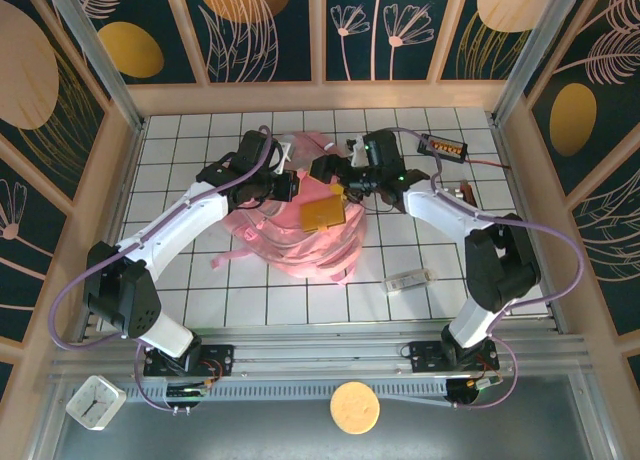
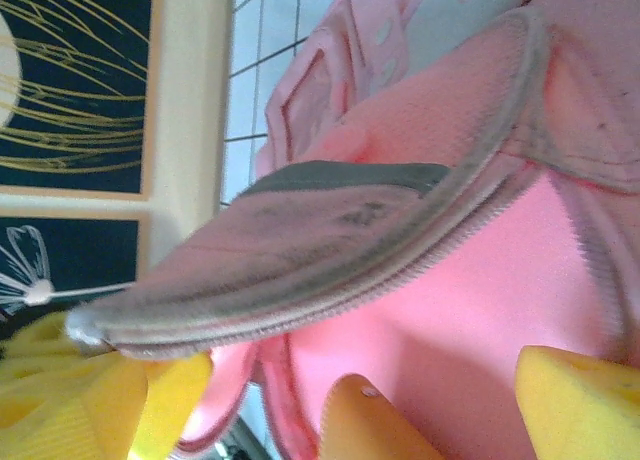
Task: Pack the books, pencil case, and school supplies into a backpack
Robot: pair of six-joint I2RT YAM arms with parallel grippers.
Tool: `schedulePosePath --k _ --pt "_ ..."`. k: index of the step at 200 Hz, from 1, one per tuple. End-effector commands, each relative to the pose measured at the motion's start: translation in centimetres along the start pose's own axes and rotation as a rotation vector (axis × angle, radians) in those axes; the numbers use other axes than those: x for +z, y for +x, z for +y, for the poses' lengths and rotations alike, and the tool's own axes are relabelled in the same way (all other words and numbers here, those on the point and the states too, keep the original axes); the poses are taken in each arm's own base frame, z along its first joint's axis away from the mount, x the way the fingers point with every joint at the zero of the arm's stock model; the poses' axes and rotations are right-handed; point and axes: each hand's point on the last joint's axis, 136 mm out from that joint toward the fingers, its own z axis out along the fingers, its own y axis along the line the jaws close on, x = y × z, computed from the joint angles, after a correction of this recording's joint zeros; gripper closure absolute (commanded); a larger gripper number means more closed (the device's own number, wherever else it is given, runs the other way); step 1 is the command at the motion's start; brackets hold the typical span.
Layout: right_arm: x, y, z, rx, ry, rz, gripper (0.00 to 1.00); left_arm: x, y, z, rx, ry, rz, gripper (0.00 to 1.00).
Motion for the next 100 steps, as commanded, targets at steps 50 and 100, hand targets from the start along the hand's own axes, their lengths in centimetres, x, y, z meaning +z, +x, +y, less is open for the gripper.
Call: schedulePosePath --k 50,100 --pt "-1.6 3.0 -2.7 0.004 0.064 0.149 0.17 -3.1 -5.0 -2.9 0.046 0.088 -0.182 1.00" --pt "-3.9 4.1 -4.5 0.021 0.173 0.154 0.19 -2.9 -5.0 -3.1 0.052 0.101 -0.175 1.00"
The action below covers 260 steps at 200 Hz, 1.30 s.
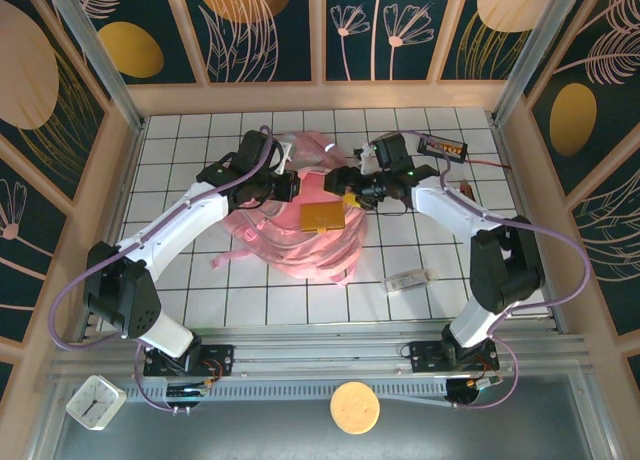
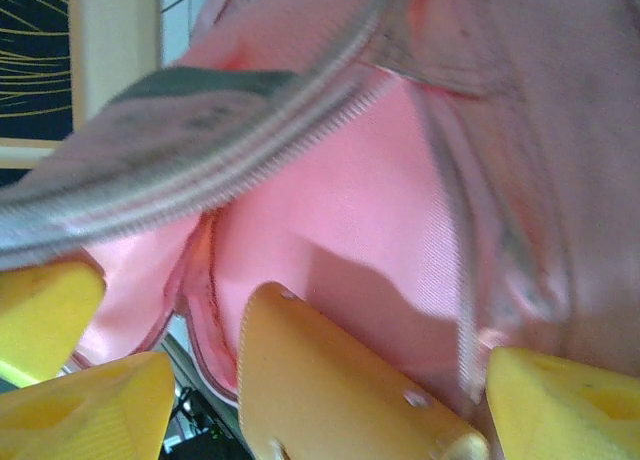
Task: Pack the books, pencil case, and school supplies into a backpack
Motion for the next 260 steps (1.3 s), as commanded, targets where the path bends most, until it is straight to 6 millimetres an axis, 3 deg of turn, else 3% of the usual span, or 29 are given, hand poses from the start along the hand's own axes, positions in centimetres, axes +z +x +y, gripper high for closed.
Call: schedulePosePath --k 1,21,40,103,126,149,188,217,260 --pt "-1.5 2.1 -1.6 0.026 0.083 0.042 0.19 -2.9 -5.1 -2.9 0.046 0.093 -0.178 1.00" --pt "-2.1 2.4 -1.8 0.030 0.107 0.033 0.20 -2.8 -5.1 -2.9 0.049 0.094 -0.177 1.00" --pt "-2.5 2.7 -1.2 0.034 0.089 0.040 0.33 -2.8 -5.1 -2.9 0.052 0.095 -0.176 1.00" --pt "-0.5 5.6 1.2 0.024 0.049 0.135 0.45 -2.7 -5.0 -3.0 0.052 0.102 -0.170 1.00" --pt "0.2 6.2 2.2 0.038 0.030 0.144 0.58 -2.8 -5.0 -3.1 0.047 0.109 -0.174 1.00" --pt "0.7 6.4 3.0 0.044 0.011 0.145 0.62 -2.8 -4.8 -3.1 0.041 0.112 -0.174 1.00" --pt "1.1 5.0 3.3 0.048 0.007 0.098 0.81 -3.0 -4.6 -3.2 0.032 0.118 -0.179 1.00" --pt "0.9 2.6 4.5 0.051 -0.058 0.051 0.86 -3.6 -4.7 -3.6 0.035 0.142 -0.187 1.00" --pt "3.3 0.1 5.6 0.086 -0.167 0.048 0.92 -4.2 -4.8 -4.6 0.036 0.189 -0.192 1.00"
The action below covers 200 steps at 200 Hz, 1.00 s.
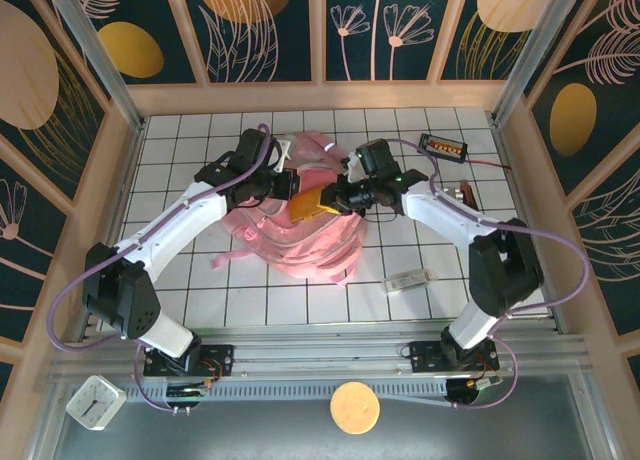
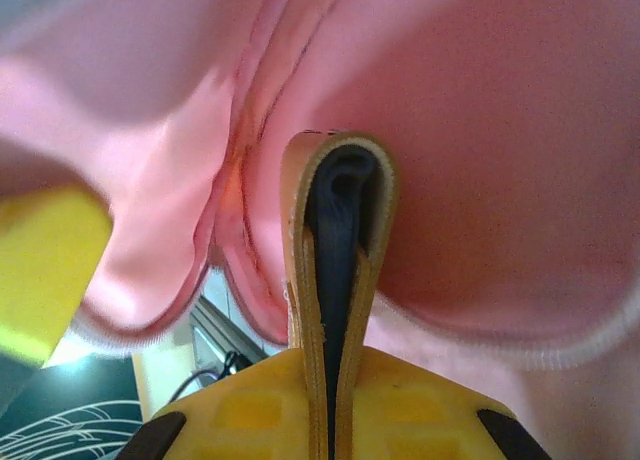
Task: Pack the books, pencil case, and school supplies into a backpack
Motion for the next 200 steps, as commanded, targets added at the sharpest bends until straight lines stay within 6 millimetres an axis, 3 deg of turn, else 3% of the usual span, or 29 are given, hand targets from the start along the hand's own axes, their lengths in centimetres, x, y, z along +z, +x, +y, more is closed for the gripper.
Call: schedulePosePath --k 1,44,55,70,82,129,145,180,200 --pt "0.9 -2.5 2.7 -0.016 -0.115 -0.031 0.92 -3.6 -4.4 -4.2 0.034 0.168 -0.174 1.00" --pt "3.1 -5.3 2.9 -0.036 -0.112 -0.054 0.89 -3.3 -3.8 -5.5 0.052 0.250 -0.140 1.00" --pt "3.2 -6.1 2.8 -0.045 -0.104 -0.088 0.80 -3.2 -3.6 -5.6 0.052 0.258 -0.136 1.00" --pt "3.1 -6.8 2.3 -0.060 -0.061 -0.123 0.55 -3.0 -3.6 -5.3 0.045 0.245 -0.139 1.00" --pt "2.6 -7.0 2.2 -0.083 -0.024 -0.139 0.47 -2.8 -3.6 -4.7 0.033 0.215 -0.139 1.00" --pt "-1.8 -6.5 2.9 -0.177 0.098 -0.220 0.21 -1.6 -3.7 -3.0 -0.011 0.123 -0.136 1.00" --pt "-3.5 -6.1 2.9 -0.194 0.143 -0.242 0.01 -1.2 -3.8 -2.6 -0.020 0.100 -0.130 1.00" --pt "-7.6 -5.7 3.4 -0.223 0.222 -0.341 0.01 -0.3 -3.6 -2.6 -0.030 0.108 -0.114 1.00" --pt "-11.0 -6.9 3.6 -0.230 0.226 -0.474 0.01 0.0 -3.5 -2.6 -0.039 0.117 -0.112 1.00"
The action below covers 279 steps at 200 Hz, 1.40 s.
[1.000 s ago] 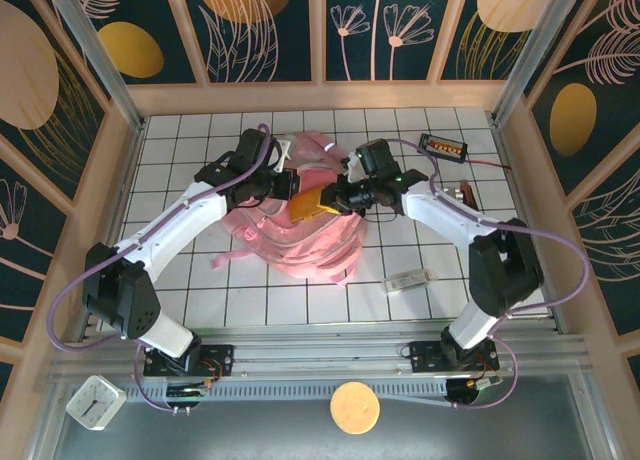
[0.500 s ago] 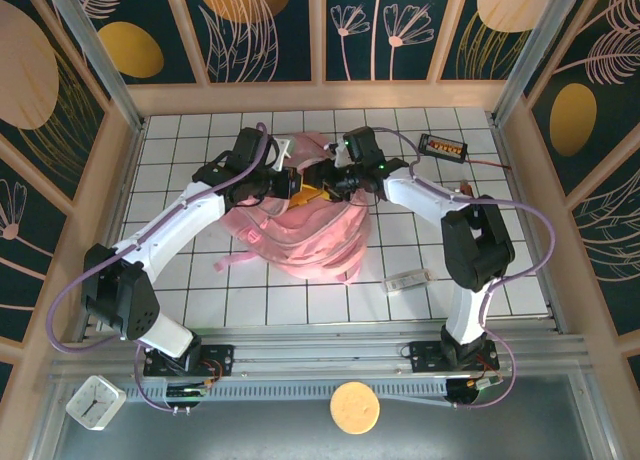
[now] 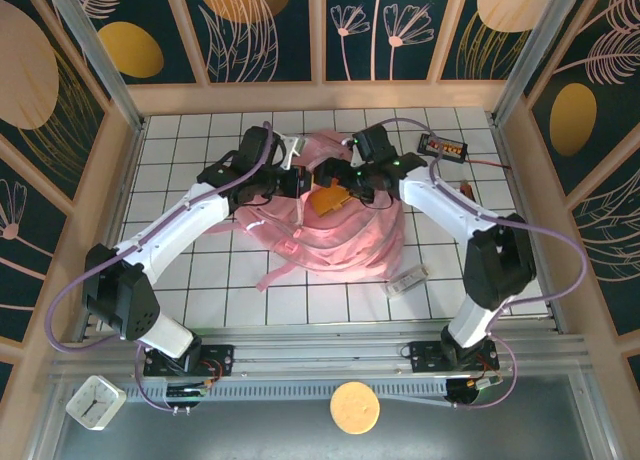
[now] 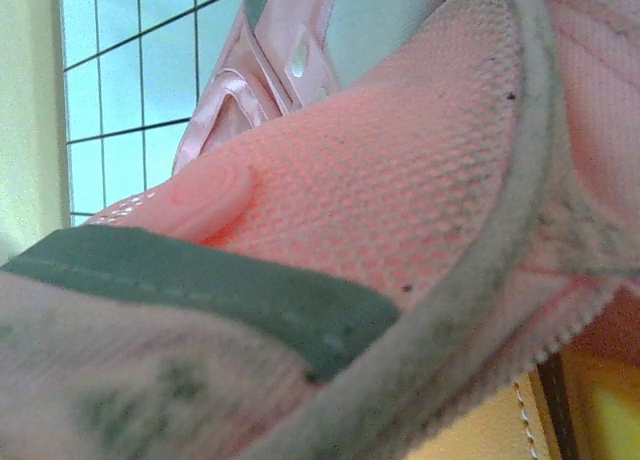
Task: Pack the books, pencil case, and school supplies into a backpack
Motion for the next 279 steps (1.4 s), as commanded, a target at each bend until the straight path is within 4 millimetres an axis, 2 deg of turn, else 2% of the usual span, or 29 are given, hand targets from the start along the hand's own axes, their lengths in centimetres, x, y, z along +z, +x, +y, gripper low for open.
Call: schedulePosePath --k 1,22,34,46,68,83,112,123,136,155,179,202,220,244,279 --pt "-8.0 -4.4 2.4 -0.077 -0.056 -0.271 0.01 0.2 -2.5 1.1 -0.015 -0.034 -0.085 1.00" --pt "-10.5 -5.2 2.2 -0.018 -0.135 -0.364 0.01 0.1 -2.5 1.7 -0.020 -0.068 -0.087 1.00" --pt "-11.2 -5.3 2.0 0.006 -0.184 -0.373 0.01 -0.1 -2.7 1.9 -0.019 -0.086 -0.093 1.00" --pt "-11.1 -5.2 1.3 0.019 -0.192 -0.359 0.01 -0.5 -2.9 2.1 -0.020 -0.104 -0.106 1.00" --pt "-9.2 -5.3 -0.3 0.020 -0.172 -0.309 0.01 -1.4 -3.3 2.2 -0.019 -0.128 -0.129 1.00" --pt "-8.3 -6.0 -0.5 0.037 -0.192 -0.290 0.01 -2.1 -3.4 2.5 -0.024 -0.154 -0.139 1.00" --pt "-9.2 -7.2 0.2 0.077 -0.186 -0.276 0.01 -3.3 -3.3 3.1 -0.036 -0.192 -0.152 1.00" --pt "-9.4 -6.5 -0.9 0.116 -0.116 -0.236 0.01 -3.8 -3.4 3.8 -0.050 -0.232 -0.159 1.00" --pt "-9.7 -4.5 -3.3 0.194 -0.015 -0.153 0.01 -4.7 -3.4 5.5 -0.081 -0.307 -0.173 1.00" --pt "-10.3 0.9 -8.4 0.320 0.154 -0.012 0.01 -5.7 -3.5 7.0 -0.120 -0.334 -0.204 1.00" --pt "-11.3 8.4 -13.7 0.435 0.322 0.083 0.01 -5.5 -3.5 7.2 -0.127 -0.311 -0.213 1.00" --pt "-11.5 14.1 -16.6 0.553 0.399 0.152 0.01 -4.4 -3.2 6.9 -0.150 -0.267 -0.203 1.00" --pt "-11.4 16.2 -18.6 0.592 0.464 0.158 0.01 -3.9 -3.0 6.6 -0.167 -0.233 -0.203 1.00" --pt "-10.2 18.2 -20.6 0.619 0.521 0.202 0.01 -3.3 -2.5 6.4 -0.172 -0.207 -0.187 1.00" --pt "-8.0 19.3 -23.7 0.608 0.615 0.235 0.01 -3.6 -2.1 6.4 -0.175 -0.206 -0.187 1.00"
